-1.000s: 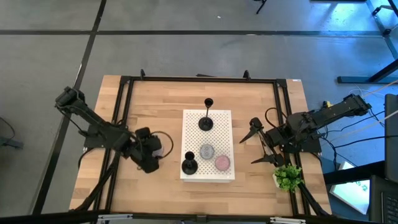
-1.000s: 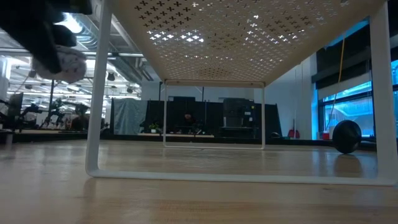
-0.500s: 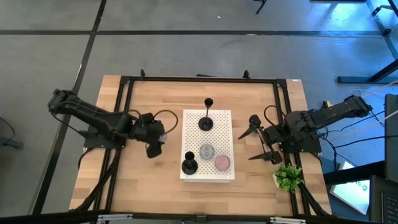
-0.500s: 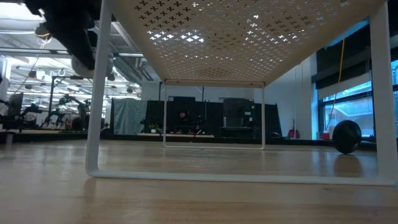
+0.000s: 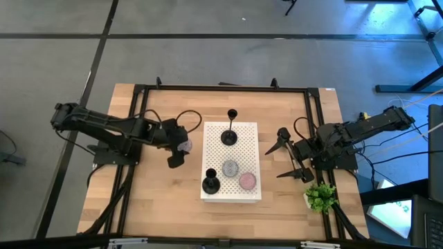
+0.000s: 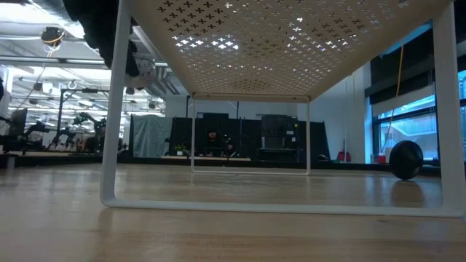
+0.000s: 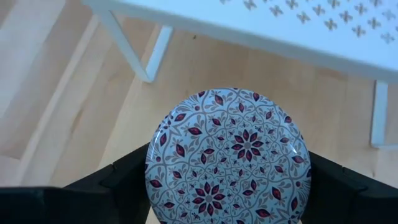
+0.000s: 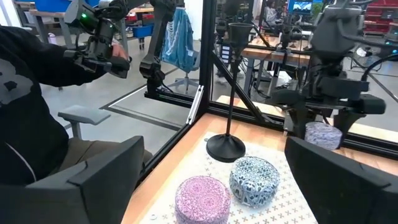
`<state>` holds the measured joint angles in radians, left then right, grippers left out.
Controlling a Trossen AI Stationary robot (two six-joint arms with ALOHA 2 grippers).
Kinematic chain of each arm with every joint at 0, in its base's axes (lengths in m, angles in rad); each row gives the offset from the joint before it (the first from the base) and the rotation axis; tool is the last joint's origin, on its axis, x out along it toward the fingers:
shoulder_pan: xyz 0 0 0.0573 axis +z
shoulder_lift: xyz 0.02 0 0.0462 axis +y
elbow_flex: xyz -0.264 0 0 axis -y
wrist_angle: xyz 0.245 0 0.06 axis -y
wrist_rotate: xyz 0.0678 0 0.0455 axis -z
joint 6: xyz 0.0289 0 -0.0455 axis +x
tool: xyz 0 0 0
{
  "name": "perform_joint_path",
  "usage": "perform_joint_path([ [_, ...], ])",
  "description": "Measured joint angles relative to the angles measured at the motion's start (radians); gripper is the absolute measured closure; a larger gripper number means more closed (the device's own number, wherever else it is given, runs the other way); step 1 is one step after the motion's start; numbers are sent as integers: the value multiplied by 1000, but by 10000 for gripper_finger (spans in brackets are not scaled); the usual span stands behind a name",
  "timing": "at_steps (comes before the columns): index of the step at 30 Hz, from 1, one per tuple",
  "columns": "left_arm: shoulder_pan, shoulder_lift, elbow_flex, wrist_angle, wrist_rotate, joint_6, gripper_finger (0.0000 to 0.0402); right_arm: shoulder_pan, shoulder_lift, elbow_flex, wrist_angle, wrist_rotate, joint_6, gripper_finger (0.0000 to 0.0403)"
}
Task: Pick & Place candle stick holders
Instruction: Put the red scented candle on the shelf
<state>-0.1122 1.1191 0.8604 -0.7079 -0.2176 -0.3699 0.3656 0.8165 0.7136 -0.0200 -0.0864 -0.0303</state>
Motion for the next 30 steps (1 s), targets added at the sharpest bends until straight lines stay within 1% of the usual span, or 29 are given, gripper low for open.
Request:
perform_joint_path([
  [4,34,0,42,0,8,49,105,0,0,0,0,0,0,11],
  [8,58,0,116,2,11,109,105,0,0,0,0,0,-1,11],
  [13,82,32,201,0,12,173,105,0,0,0,1,-1,-3,11],
  [15,96,59,224,5,32,192,105,0,0,0,0,-2,-3,11],
  [18,117,109,243,2,61,206,105,0,0,0,0,-3,-3,10],
  [24,149,207,262,28,84,244,105,0,0,0,0,-3,-3,10],
  [30,178,247,271,102,141,279,105,0,0,0,0,-3,-3,10],
])
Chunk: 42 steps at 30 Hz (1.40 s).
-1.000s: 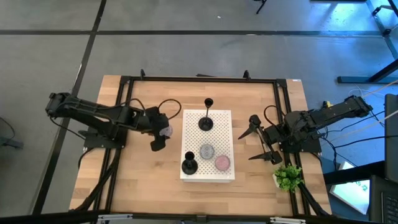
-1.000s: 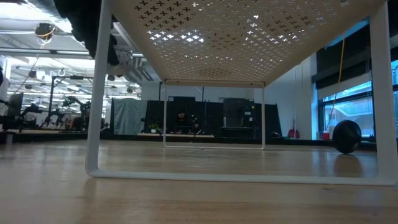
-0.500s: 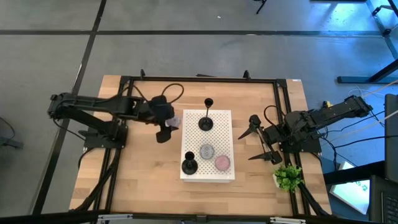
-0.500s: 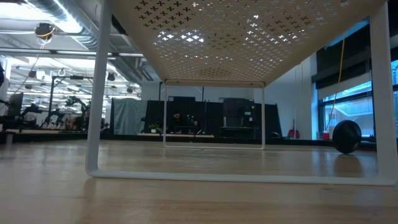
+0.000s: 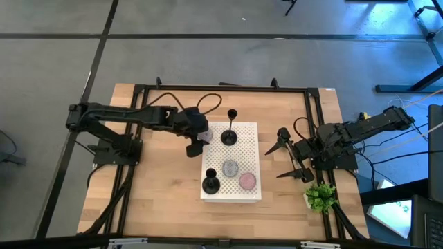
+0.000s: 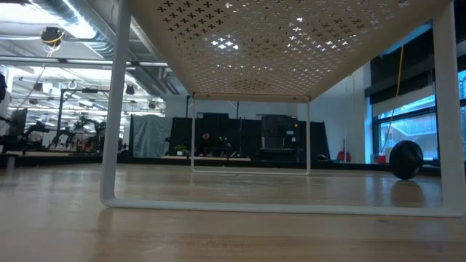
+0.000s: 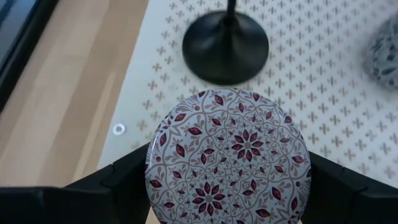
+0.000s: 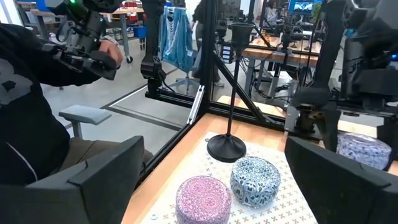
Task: Pick & Place candle stick holders
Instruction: Put the red scented candle on the shelf
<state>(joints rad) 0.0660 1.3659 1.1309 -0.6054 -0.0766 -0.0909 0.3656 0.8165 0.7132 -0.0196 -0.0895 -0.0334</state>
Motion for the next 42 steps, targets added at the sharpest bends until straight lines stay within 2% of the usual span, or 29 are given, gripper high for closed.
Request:
perform_joint_path([
  [5,30,8,1,24,46,8,105,0,0,0,0,0,0,10],
  [26,6,62,0,55,18,25,105,0,0,0,0,1,0,10],
  [42,6,70,0,72,46,26,105,0,0,0,0,3,0,10],
])
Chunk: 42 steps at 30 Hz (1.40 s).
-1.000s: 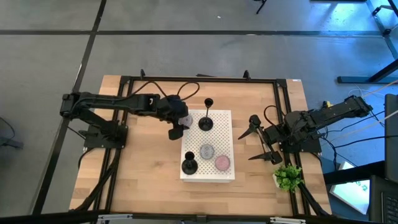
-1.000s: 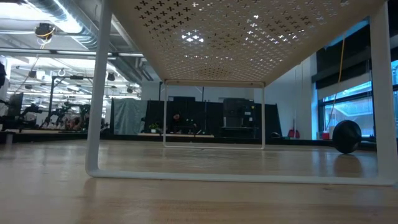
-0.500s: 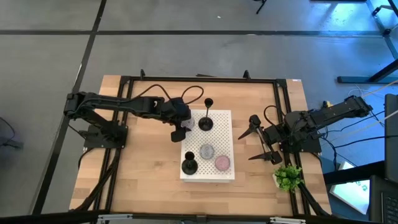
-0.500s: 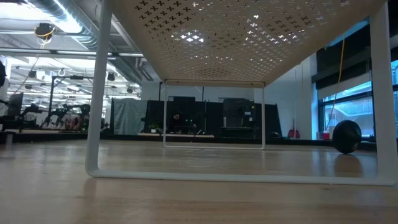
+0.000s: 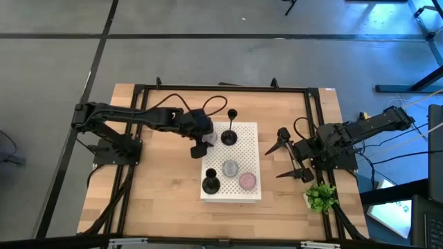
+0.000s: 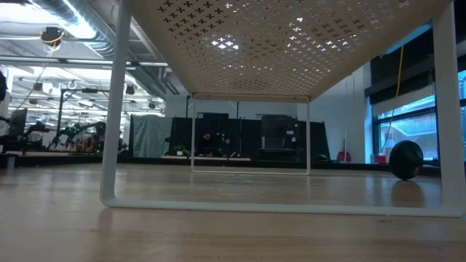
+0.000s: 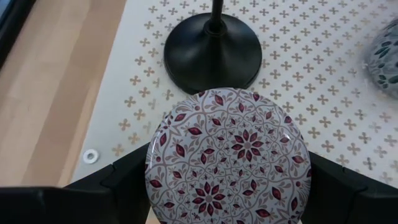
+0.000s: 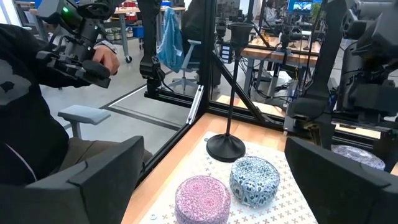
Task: Pick & Place candle stick holders
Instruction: Put the red scented candle on the shelf
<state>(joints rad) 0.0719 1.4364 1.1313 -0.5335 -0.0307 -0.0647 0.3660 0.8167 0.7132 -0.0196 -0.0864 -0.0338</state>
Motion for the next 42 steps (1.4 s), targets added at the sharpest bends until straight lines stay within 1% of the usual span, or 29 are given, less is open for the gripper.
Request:
perform_joint_path([
  [14,0,13,-1,-2,3,0,104,0,0,0,-3,0,0,10],
  [23,0,13,-1,0,0,-1,79,0,0,0,-3,-1,0,10],
  [34,-1,13,-1,0,-2,0,80,0,0,0,-3,-3,0,10],
  [42,-26,-5,-1,-11,-15,0,80,0,0,0,-4,-3,0,11],
])
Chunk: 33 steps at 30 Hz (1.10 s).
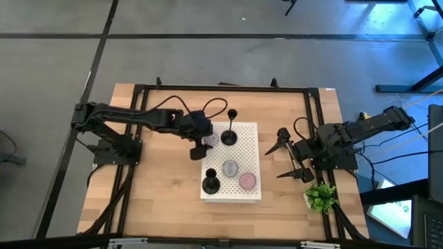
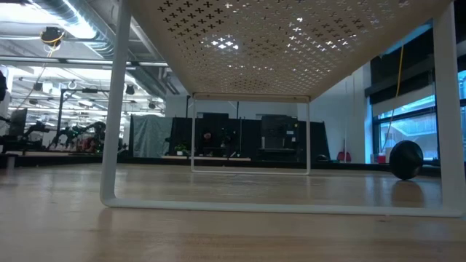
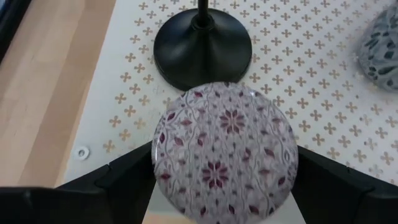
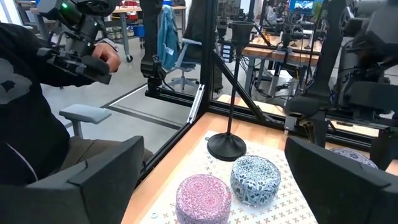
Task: Pick & Place candle stick holders
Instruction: Put the red scented candle on the shelf, then put the candle holder on the shelf
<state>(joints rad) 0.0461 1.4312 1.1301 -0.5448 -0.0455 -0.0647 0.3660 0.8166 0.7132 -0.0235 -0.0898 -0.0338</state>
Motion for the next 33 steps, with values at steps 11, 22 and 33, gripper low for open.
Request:
perform_joint_path([
  [11,-46,-91,0,-10,-79,0,80,0,0,0,-3,0,0,11],
  [22,-253,-265,-12,82,-342,-7,80,-13,0,0,4,1,-7,10],
  [33,-460,-221,-245,953,-668,398,80,-120,1,0,-160,-64,-8,10],
])
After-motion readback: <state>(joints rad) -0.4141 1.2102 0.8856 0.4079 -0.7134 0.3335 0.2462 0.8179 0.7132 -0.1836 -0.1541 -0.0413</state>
